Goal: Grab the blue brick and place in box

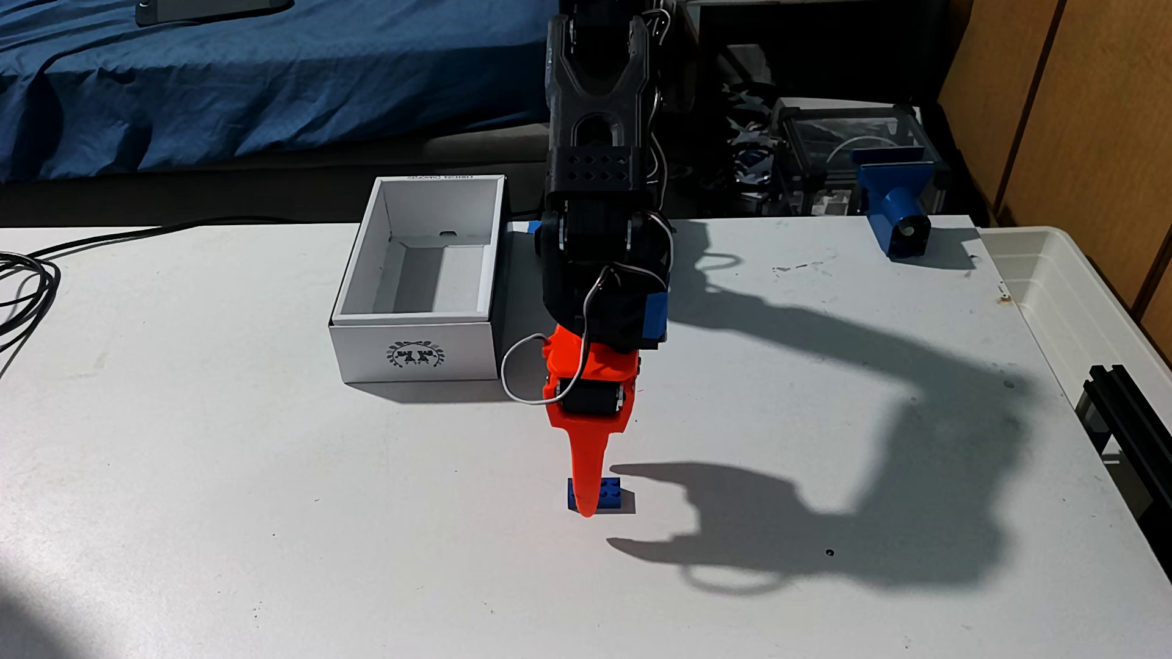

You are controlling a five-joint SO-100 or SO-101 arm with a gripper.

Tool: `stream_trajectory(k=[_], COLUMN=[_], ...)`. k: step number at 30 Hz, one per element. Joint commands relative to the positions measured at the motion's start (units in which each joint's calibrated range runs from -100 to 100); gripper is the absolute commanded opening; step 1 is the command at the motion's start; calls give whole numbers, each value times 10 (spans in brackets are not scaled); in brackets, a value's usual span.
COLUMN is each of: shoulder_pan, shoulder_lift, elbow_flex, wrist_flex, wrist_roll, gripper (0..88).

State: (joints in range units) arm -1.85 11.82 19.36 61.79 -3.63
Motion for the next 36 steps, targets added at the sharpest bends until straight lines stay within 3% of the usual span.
stream_trajectory(k=[1, 36], shoulder_pan=[-4, -8], shoulder_lift=[-2, 47], elbow_flex=[-11, -106], wrist_flex=[15, 103], wrist_roll=[-2, -3], gripper=[262, 262])
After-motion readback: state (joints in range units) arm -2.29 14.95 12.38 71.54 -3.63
